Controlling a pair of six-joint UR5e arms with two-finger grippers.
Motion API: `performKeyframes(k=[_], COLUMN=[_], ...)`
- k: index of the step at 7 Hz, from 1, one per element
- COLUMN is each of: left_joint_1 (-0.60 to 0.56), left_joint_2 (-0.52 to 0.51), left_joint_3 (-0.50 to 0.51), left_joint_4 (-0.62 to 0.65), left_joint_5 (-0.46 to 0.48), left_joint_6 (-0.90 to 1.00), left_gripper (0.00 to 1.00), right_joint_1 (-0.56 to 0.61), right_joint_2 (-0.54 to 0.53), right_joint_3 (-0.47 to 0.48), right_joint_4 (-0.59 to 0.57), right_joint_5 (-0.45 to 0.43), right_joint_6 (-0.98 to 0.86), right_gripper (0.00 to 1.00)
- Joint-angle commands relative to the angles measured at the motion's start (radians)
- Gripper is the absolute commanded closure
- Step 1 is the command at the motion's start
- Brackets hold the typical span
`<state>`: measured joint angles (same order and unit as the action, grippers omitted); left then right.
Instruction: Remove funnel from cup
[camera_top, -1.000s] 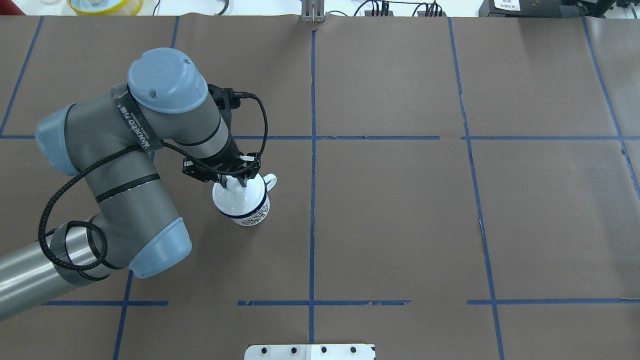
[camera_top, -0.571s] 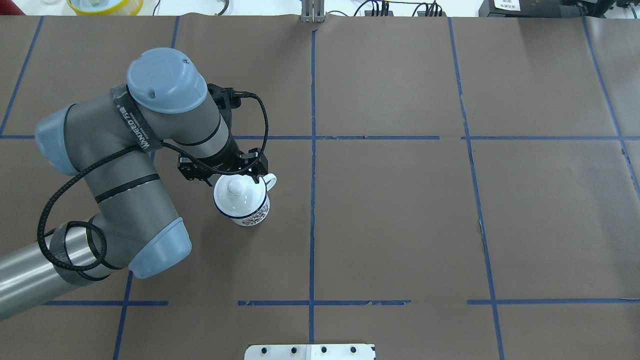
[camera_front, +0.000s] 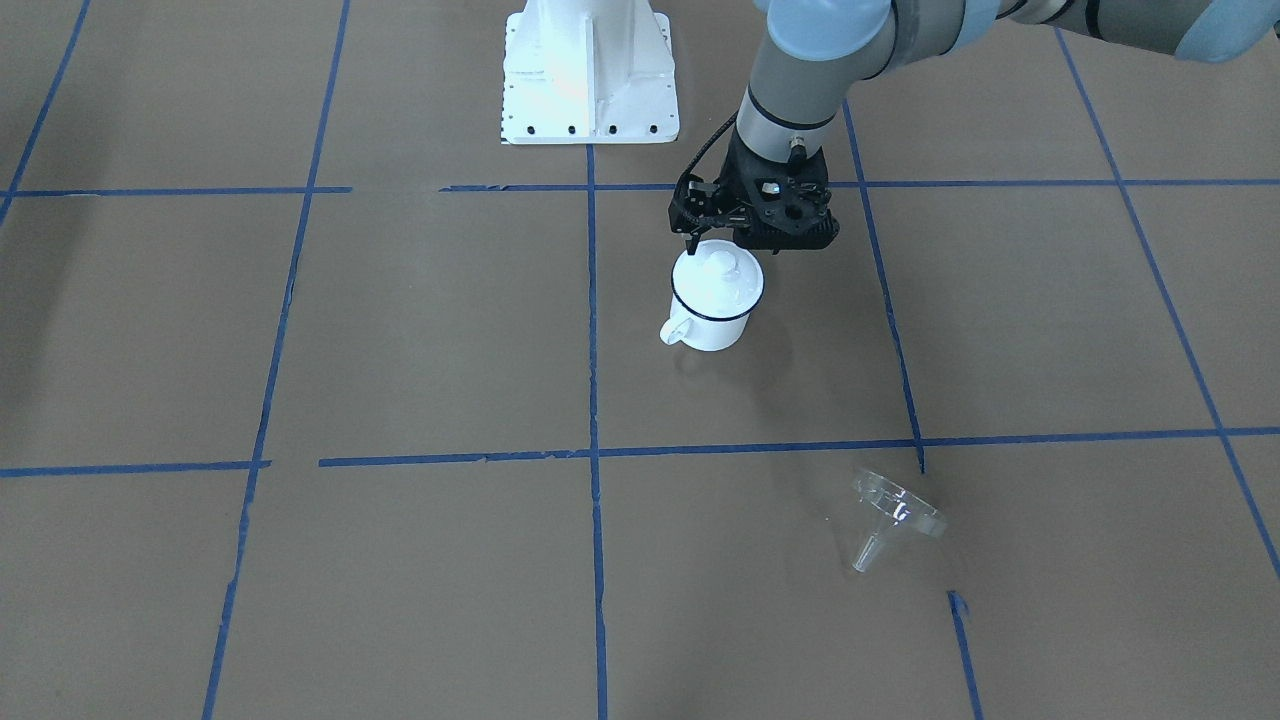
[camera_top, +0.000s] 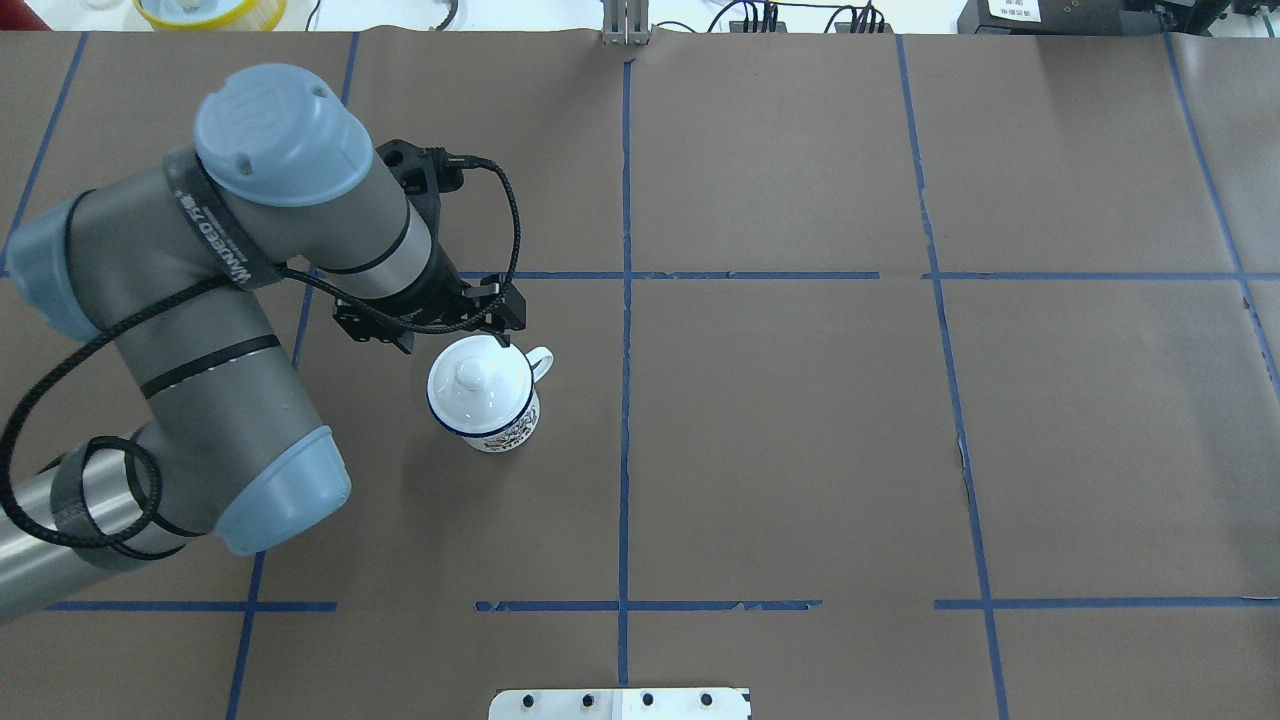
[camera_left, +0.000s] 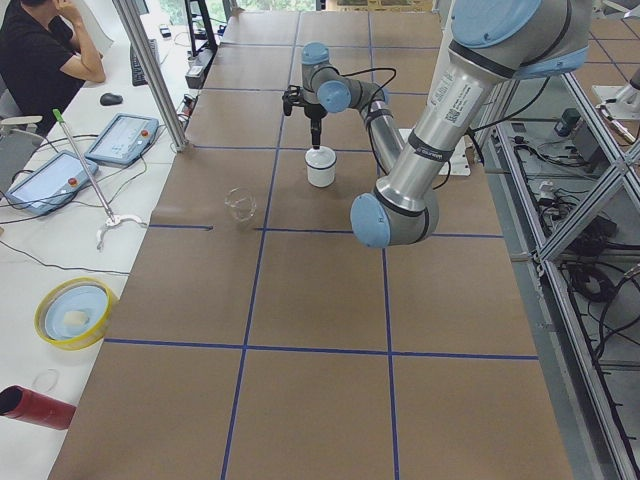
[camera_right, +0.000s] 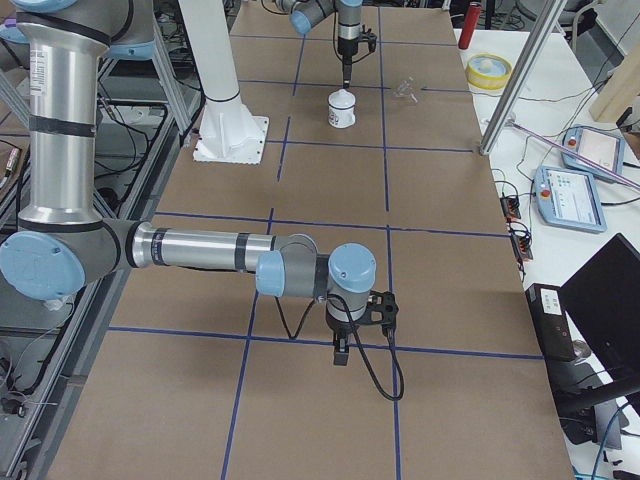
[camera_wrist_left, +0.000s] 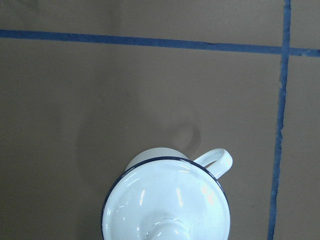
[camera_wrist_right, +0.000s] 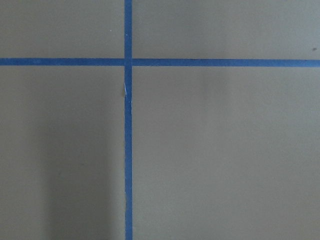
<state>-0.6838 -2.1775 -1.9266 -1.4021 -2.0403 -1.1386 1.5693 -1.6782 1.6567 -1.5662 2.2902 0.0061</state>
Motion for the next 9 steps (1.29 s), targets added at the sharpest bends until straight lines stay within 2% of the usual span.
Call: performKeyframes(k=[1, 2, 4, 6, 7, 8, 9], left_joint_1=[-0.103, -0.216, -0.386, -0.610, -0.725, -0.787, -0.843], left_joint_2=[0.028, 0.057, 0.207, 0.328, 0.407, 0.491, 0.536], left_joint_3=[-0.029, -0.020, 0.027, 0.176, 0.220, 0.269, 0.308], left_joint_4=[0.000, -0.014, -0.154, -0.215, -0.213, -0.216, -0.216], left_joint_5=[-0.001, -0.007, -0.038, -0.244, -0.254, -0.254, -0.255], left_joint_6=[0.185, 0.394, 0.654, 0.952, 1.109, 1.228, 1.247], left_gripper=[0.00, 0.00, 0.00, 0.00, 0.00, 0.00, 0.00], right_joint_1=[0.000, 0.000, 0.000, 0.000, 0.000, 0.000, 0.000], right_joint_2=[0.000, 0.000, 0.000, 0.000, 0.002, 0.000, 0.000], right_joint_3=[0.000, 0.000, 0.000, 0.000, 0.000, 0.000, 0.000], right_joint_4=[0.000, 0.000, 0.000, 0.000, 0.000, 0.000, 0.000], right_joint_5=[0.000, 0.000, 0.000, 0.000, 0.000, 0.000, 0.000], right_joint_6=[0.000, 0.000, 0.000, 0.000, 0.000, 0.000, 0.000], right_gripper=[0.00, 0.00, 0.00, 0.00, 0.00, 0.00, 0.00])
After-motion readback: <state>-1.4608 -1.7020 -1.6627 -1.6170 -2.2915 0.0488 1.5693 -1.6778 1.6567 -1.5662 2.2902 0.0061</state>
